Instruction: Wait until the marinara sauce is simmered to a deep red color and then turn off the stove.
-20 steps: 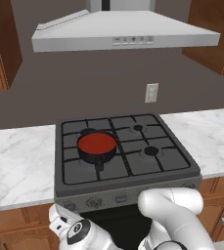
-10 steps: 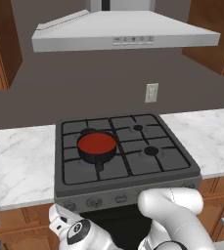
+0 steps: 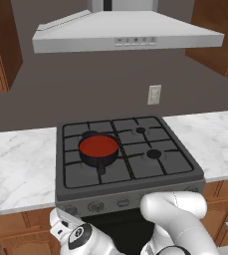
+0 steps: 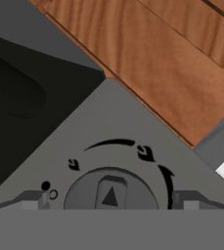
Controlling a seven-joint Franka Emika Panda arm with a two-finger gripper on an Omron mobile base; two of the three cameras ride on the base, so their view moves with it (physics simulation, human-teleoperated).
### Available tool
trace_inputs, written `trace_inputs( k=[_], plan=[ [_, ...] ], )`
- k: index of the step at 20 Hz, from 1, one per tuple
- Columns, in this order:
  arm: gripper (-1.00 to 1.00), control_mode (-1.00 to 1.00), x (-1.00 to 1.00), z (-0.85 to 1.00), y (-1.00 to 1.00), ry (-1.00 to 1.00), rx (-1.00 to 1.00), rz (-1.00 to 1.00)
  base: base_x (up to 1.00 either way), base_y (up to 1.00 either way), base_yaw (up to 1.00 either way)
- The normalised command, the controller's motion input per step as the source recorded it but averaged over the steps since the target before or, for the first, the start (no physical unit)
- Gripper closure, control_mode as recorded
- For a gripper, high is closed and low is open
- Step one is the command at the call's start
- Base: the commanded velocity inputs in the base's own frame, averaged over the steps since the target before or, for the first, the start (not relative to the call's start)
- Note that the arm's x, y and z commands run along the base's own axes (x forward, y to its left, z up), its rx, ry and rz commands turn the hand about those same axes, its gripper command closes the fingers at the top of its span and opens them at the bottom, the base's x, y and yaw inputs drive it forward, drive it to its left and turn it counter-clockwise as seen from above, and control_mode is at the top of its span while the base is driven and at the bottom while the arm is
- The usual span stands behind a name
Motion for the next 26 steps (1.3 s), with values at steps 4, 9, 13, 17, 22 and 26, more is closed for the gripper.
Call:
trace_inputs(
  k=[4, 9, 13, 17, 22, 26],
  plan=[
    [-1.00, -1.00, 0.00, 0.00, 0.00, 0.00, 0.00, 0.00, 0.00, 0.00, 0.00],
    [-1.00, -1.00, 0.00, 0.00, 0.00, 0.00, 0.00, 0.00, 0.00, 0.00, 0.00],
    [-1.00, -1.00, 0.00, 0.00, 0.00, 0.00, 0.00, 0.00, 0.00, 0.00, 0.00],
    [-1.00, -1.00, 0.00, 0.00, 0.00, 0.00, 0.00, 0.00, 0.00, 0.00, 0.00],
    [-1.00, -1.00, 0.00, 0.00, 0.00, 0.00, 0.00, 0.00, 0.00, 0.00, 0.00],
    [-1.00, -1.00, 0.00, 0.00, 0.00, 0.00, 0.00, 0.00, 0.00, 0.00, 0.00]
  ],
)
